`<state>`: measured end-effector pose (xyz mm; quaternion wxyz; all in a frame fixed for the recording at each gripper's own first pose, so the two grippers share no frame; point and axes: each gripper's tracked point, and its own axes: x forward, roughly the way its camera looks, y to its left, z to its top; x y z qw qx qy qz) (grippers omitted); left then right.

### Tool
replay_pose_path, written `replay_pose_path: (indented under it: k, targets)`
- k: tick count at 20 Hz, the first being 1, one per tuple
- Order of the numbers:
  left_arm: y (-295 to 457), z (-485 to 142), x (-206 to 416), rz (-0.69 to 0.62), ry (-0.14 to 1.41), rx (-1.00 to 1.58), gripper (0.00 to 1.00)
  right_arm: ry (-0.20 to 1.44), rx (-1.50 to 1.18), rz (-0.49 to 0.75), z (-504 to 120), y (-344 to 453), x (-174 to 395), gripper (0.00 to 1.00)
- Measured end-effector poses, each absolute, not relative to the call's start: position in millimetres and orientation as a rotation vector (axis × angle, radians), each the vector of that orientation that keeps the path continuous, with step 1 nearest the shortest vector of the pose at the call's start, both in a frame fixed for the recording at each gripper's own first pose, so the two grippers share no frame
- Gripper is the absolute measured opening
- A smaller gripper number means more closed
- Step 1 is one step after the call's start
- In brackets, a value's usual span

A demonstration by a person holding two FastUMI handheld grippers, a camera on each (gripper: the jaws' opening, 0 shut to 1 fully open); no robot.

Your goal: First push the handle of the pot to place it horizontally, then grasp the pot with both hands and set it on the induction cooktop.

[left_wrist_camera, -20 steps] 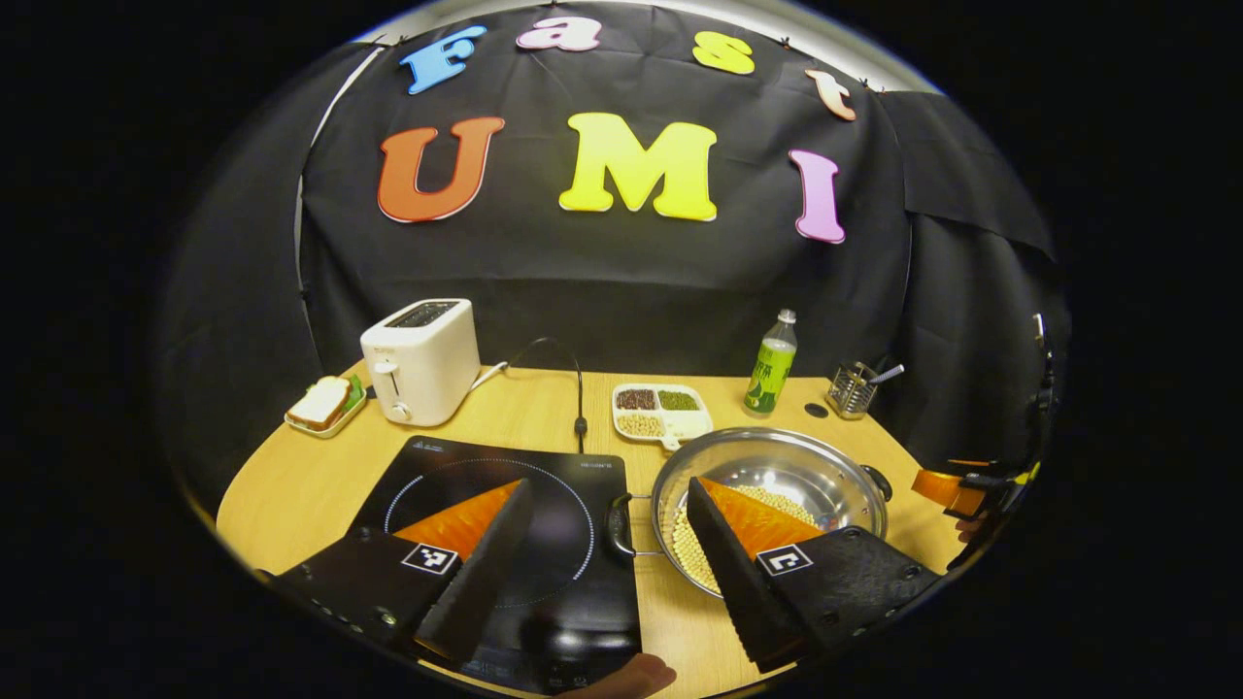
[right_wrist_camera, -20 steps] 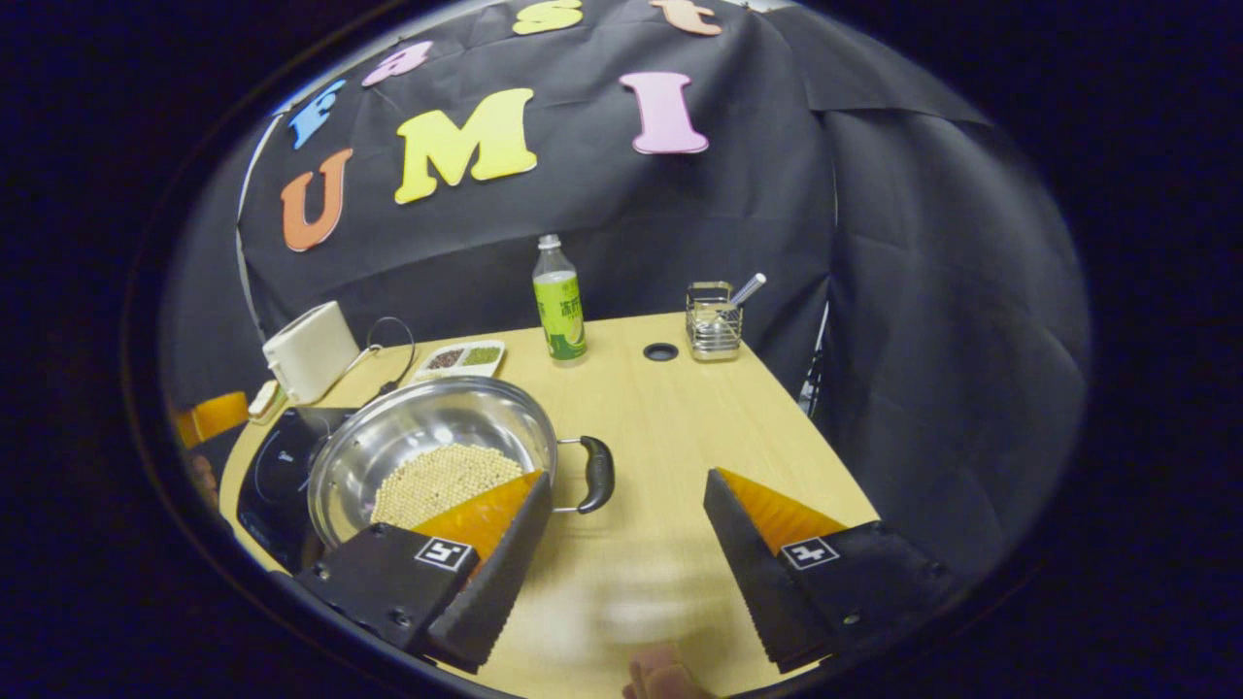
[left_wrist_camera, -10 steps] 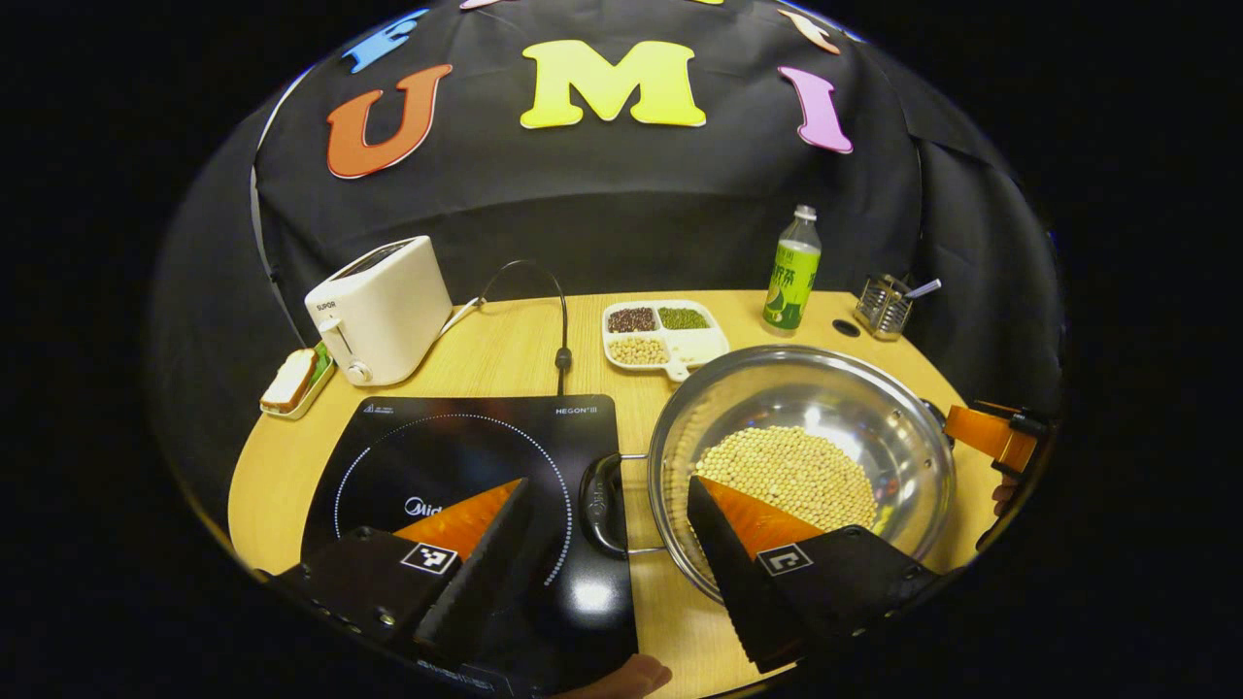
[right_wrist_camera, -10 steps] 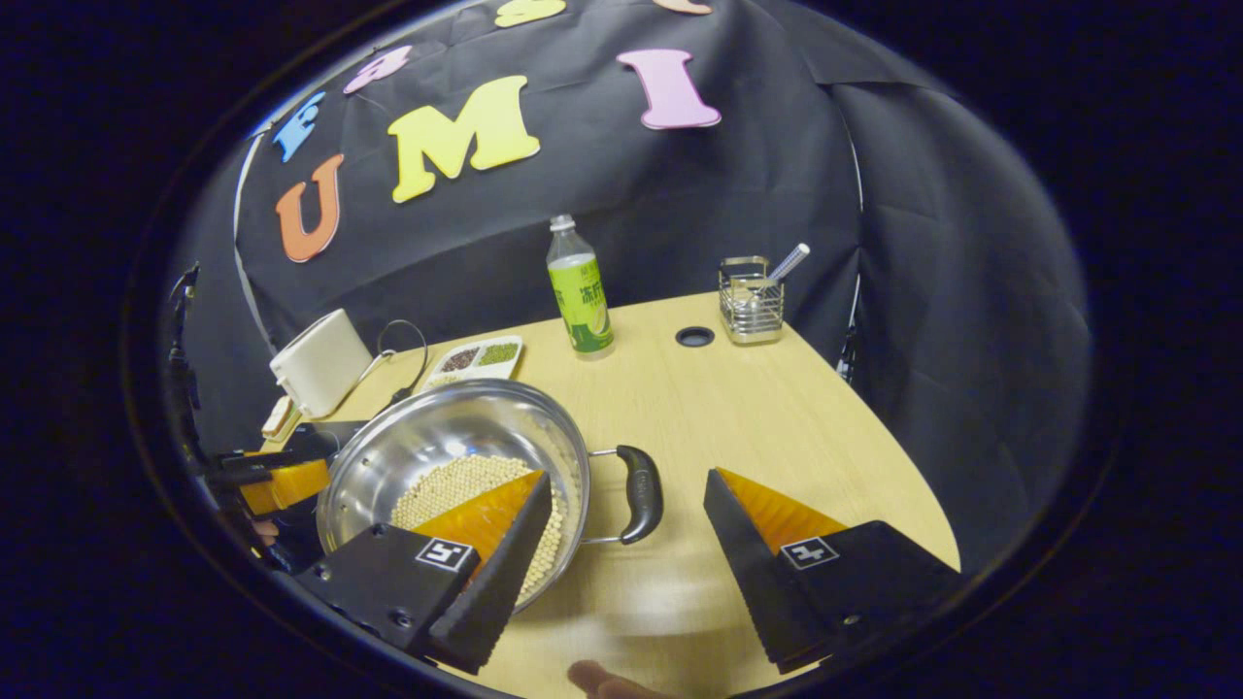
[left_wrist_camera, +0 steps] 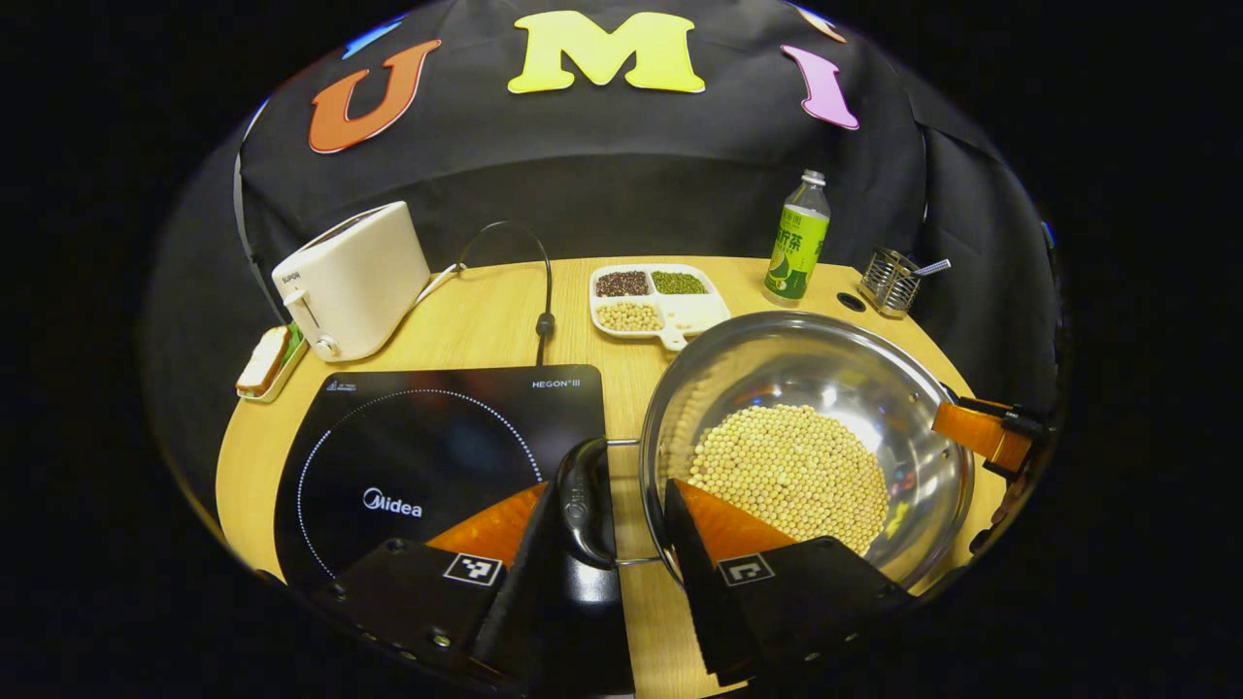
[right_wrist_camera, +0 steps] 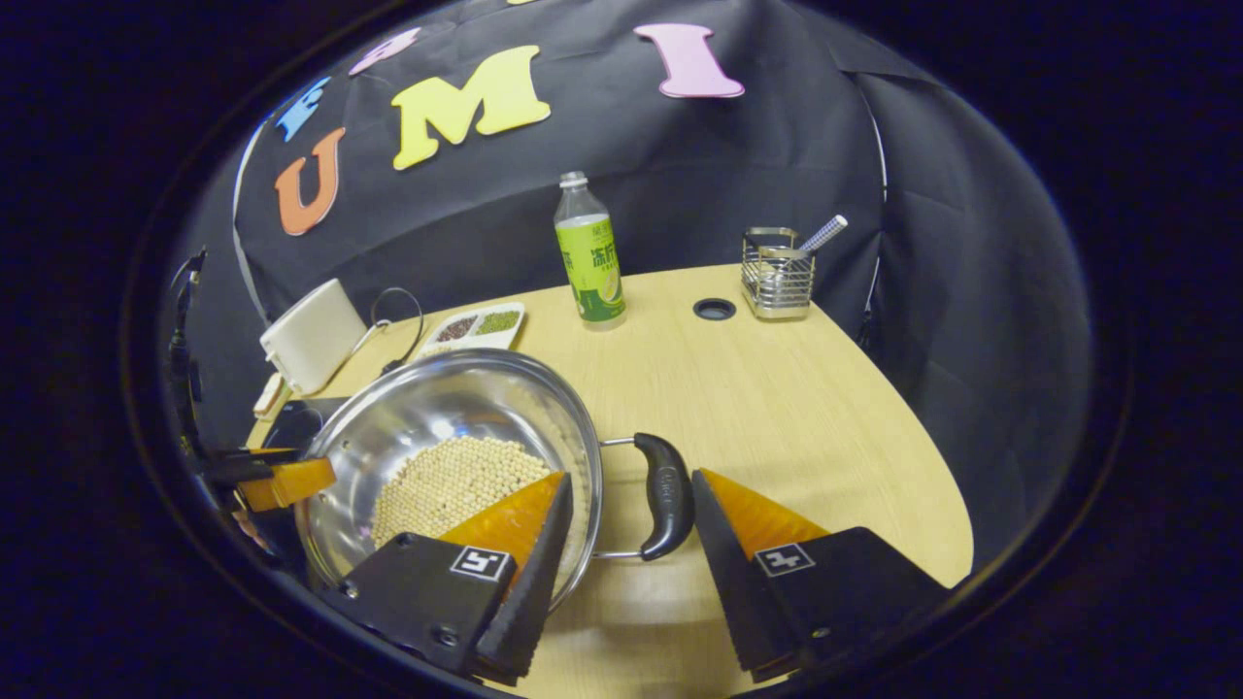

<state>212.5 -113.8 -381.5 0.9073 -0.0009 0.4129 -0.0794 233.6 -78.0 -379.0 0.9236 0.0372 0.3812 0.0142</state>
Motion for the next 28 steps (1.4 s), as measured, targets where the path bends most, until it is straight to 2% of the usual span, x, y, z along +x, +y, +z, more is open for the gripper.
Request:
replay_pose_path:
  k: [1, 2, 3, 4, 12, 14, 15, 16, 28]
  targets:
    - [-114, -383, 212, -0.162, 0.859, -0.008, 0.65, 0.788, 0.074, 0.026, -381, -79, 235, 0.73]
    - [-113, -383, 214, -0.158, 0.853, -0.013, 0.65, 0.792, 0.078, 0.030, -381, -79, 234, 0.66]
    - [-114, -384, 213, -0.153, 0.858, -0.020, 0.54, 0.794, 0.083, 0.031, -381, -78, 232, 0.65]
    - [-113, -383, 213, -0.154, 0.853, -0.016, 0.63, 0.795, 0.081, 0.033, -382, -79, 233, 0.65]
    - [-113, -382, 216, -0.157, 0.848, -0.011, 0.59, 0.800, 0.029, 0.026, -380, -80, 229, 0.64]
    - [-112, -381, 215, -0.145, 0.857, -0.022, 0.55, 0.804, 0.053, 0.006, -379, -79, 227, 0.63]
    - [-112, -380, 213, -0.136, 0.858, -0.028, 0.65, 0.814, 0.063, 0.006, -380, -78, 224, 0.61]
    - [-114, -380, 211, -0.133, 0.861, -0.032, 0.55, 0.819, 0.070, 0.008, -379, -78, 222, 0.62]
    - [-115, -321, 162, -0.174, 0.765, -0.077, 0.55, 0.746, 0.054, -0.032, -308, -85, 163, 0.60]
